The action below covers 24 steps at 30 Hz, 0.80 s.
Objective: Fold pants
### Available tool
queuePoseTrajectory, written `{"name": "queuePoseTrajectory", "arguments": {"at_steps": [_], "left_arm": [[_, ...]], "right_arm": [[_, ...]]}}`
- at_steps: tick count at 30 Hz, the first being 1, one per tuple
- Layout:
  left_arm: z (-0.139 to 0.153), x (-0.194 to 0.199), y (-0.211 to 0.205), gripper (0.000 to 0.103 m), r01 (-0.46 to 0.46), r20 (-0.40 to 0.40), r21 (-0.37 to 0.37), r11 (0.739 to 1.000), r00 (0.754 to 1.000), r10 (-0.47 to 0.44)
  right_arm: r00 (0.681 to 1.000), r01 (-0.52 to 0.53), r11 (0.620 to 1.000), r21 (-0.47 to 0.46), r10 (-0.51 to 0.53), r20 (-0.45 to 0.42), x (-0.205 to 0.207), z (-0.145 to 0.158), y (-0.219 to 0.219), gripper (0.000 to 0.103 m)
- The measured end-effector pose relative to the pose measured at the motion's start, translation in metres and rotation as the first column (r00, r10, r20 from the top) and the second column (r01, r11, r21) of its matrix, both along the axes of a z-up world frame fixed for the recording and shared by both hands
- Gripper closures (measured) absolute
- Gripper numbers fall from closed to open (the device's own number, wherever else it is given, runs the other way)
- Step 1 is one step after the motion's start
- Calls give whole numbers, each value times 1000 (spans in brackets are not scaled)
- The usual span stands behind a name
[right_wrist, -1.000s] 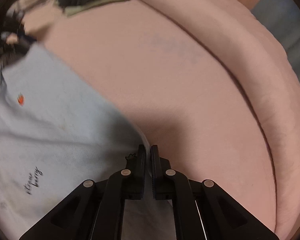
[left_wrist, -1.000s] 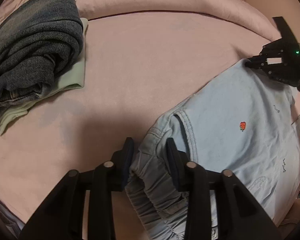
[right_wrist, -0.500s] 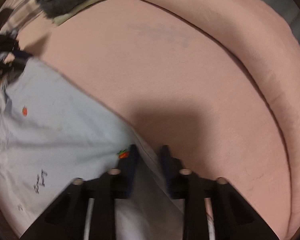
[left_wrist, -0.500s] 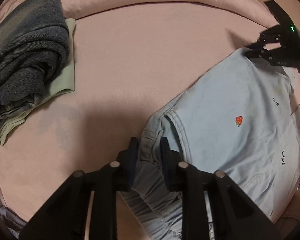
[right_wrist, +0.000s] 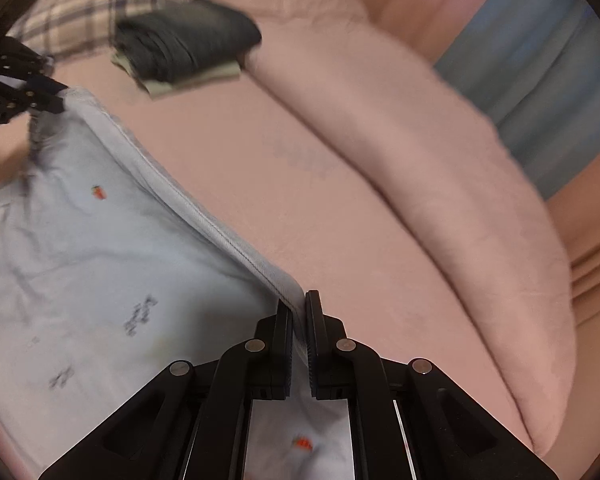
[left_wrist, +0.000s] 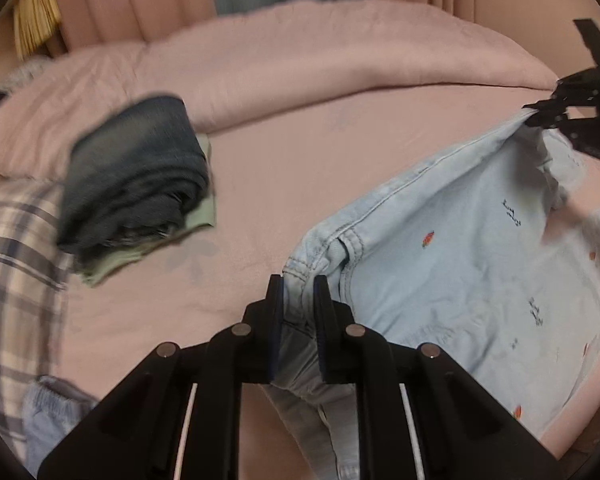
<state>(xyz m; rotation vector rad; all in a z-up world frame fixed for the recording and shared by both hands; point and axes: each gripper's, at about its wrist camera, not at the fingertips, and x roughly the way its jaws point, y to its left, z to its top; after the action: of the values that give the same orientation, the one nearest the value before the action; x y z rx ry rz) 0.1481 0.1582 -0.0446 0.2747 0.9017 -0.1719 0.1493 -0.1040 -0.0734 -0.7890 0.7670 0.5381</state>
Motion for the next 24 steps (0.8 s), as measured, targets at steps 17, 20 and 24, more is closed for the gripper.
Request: {"name": "queuePoseTrajectory", "arguments": {"at_steps": [17,20,24], "left_arm": [[-67,-157,6,92,52,69,28,998,996,-53],[-86,-157,-2,93,81,36,69,994,996,-83],[-93,-154,-10,93,117,24,126,985,992,-121]], "right_arm": [[975,-212,974,-86,205,-82,-158,-48,-21,97],[969,-228,965,-128,212,-126,-163,-77,-17,97],[966,-232,960,-158,209,-150,-158,-93,-11,97]]}}
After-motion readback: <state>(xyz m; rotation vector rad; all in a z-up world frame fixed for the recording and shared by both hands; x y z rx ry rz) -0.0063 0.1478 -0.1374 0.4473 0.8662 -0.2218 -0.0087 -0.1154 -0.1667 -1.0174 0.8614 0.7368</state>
